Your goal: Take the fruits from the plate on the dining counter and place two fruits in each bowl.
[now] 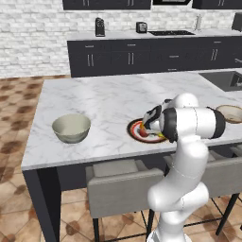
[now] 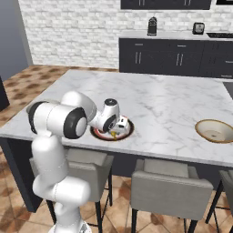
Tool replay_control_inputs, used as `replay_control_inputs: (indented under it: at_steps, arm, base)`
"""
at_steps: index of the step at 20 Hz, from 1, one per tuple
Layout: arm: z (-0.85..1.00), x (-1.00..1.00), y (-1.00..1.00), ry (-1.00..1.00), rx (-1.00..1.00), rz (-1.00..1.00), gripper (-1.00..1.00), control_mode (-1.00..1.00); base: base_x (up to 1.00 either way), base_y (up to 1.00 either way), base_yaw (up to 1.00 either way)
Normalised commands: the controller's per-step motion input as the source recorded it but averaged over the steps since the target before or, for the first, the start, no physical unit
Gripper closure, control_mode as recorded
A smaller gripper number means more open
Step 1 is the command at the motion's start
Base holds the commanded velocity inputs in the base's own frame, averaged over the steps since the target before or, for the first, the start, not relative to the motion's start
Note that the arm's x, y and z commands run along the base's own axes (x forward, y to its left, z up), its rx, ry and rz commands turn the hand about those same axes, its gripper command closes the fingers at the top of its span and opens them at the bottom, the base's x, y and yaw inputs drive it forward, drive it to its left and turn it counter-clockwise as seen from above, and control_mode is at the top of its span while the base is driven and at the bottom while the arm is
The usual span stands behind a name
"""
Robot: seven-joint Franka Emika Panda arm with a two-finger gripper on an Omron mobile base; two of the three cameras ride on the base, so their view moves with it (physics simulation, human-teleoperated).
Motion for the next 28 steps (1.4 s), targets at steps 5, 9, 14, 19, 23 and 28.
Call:
replay_control_inputs:
  at_steps: [5, 9, 14, 19, 23, 28]
  arm:
    - [0.54, -0.40, 0.00, 0.00, 0.00, 0.00, 1.00, -1.00]
    - [0.58, -0.51, 0.11, 0.00, 0.00, 0.00, 1.00, -1.00]
    - [0.64, -0.35, 0.45, 0.00, 0.00, 0.00, 1.00, -1.00]
    - [0.67, -0.37, 0.67, 0.01, 0.00, 0.00, 1.00, -1.00]
    - [0.49, -0.39, 0.87, 0.00, 0.00, 0.00, 1.00, -1.00]
    - [0.35, -0.29, 1.00, 0.00, 0.00, 0.03, 1.00, -1.00]
  base:
    - [0.00, 0.00, 0.00]
    - [0.00, 0.00, 0.00]
    - [0.00, 0.00, 0.00]
    - [0.00, 0.00, 0.00]
    - [0.00, 0.00, 0.00]
    - [0.00, 0.00, 0.00]
